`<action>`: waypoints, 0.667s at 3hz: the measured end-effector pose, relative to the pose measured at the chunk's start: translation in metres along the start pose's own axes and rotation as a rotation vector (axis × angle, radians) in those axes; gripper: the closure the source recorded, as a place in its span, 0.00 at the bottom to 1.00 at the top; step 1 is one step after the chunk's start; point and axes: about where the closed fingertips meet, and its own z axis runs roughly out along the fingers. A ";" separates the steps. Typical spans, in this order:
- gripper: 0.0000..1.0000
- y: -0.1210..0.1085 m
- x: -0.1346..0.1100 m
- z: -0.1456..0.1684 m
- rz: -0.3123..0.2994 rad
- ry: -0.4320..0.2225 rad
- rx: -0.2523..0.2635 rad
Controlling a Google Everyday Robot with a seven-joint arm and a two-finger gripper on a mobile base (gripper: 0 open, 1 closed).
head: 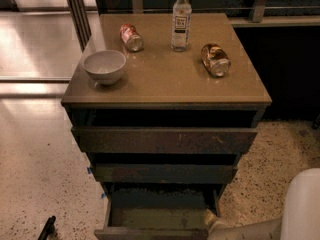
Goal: Open bottom drawer
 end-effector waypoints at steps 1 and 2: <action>0.00 0.000 0.000 0.000 0.000 0.000 0.000; 0.00 0.000 0.000 0.000 0.000 0.000 0.000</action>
Offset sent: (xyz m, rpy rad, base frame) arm 0.0000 0.0000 0.0000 0.0000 0.0000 0.0000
